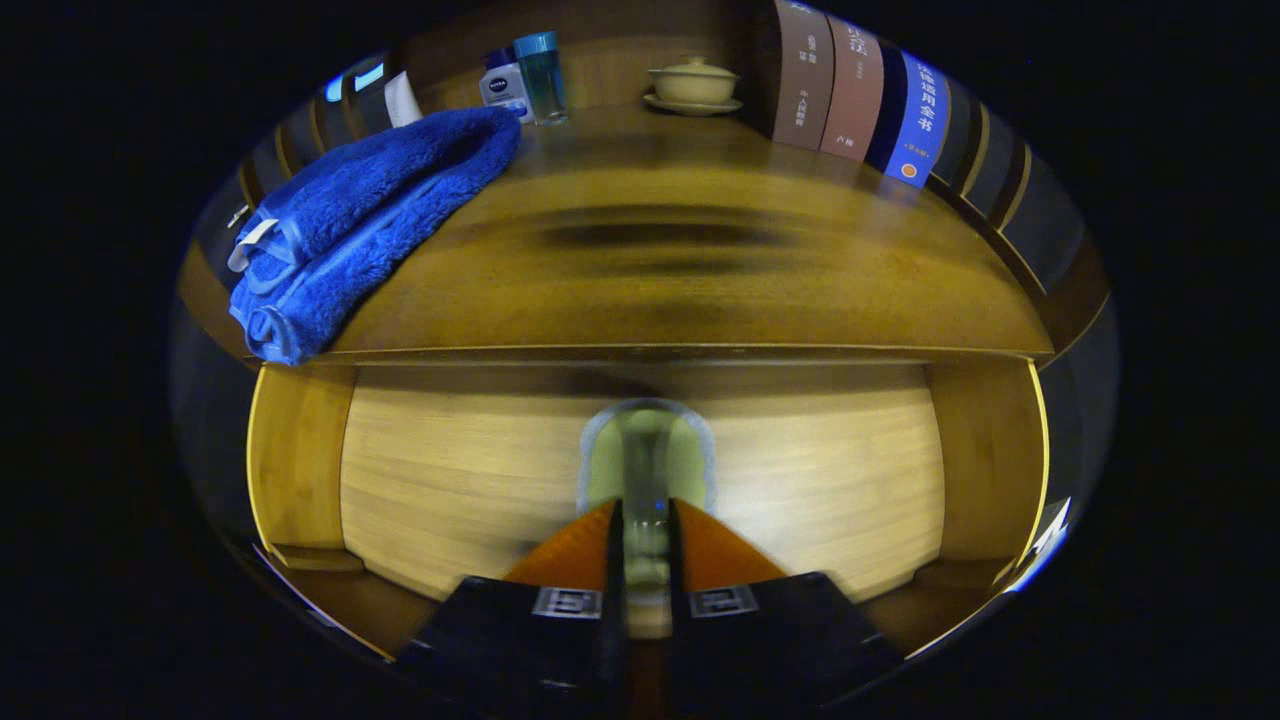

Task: Pull open the drawer, take out the items inside it, and place them on the countertop above the cabinet.

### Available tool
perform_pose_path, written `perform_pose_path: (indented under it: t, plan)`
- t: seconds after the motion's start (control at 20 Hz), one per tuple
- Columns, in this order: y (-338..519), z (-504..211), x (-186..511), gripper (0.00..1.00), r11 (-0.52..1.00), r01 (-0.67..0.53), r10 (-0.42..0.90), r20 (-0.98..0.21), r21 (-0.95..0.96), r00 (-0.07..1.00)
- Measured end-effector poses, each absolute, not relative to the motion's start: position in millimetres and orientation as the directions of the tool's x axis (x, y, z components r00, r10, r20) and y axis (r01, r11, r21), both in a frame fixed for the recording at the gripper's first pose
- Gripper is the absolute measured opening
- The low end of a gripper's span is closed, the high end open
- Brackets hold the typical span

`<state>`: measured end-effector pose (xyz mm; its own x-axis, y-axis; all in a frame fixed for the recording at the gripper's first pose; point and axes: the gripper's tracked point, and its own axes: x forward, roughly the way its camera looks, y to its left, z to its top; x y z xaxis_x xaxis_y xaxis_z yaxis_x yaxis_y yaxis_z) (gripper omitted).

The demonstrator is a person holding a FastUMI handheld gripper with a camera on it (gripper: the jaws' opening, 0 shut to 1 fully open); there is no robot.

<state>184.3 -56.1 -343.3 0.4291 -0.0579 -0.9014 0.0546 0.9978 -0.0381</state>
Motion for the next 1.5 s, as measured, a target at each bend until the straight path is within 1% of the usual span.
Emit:
perform_pose_path:
  t: [0.05,0.35,0.6,0.65,0.85,1.05,1.2,1.4,1.5]
  plan:
    - [-54.4,-339.5,181.1,0.16,0.998,0.056,-0.045,-0.904,-0.024,0.425]
    - [-31.2,-298.3,166.2,0.16,0.999,0.014,0.034,-0.908,0.044,0.418]
    - [-12.1,-240.2,154.7,0.16,0.988,0.018,0.133,-0.902,0.154,0.412]
    - [-11.8,-229.6,159.4,0.16,0.987,0.02,0.133,-0.897,0.156,0.422]
    - [-29.3,-197.7,202.3,0.16,0.997,0.028,0.048,-0.87,0.071,0.492]
    - [-53.8,-198.7,256.7,0.16,0.998,0.066,-0.046,-0.859,-0.014,0.51]
    - [-61.3,-206.4,292.2,0.16,0.995,0.101,-0.063,-0.855,-0.013,0.514]
    - [-51.5,-222.0,316.1,0.16,0.996,0.09,-0.041,-0.865,0.005,0.5]
    - [-49.4,-222.6,326.0,0.16,0.996,0.092,-0.054,-0.861,-0.009,0.506]
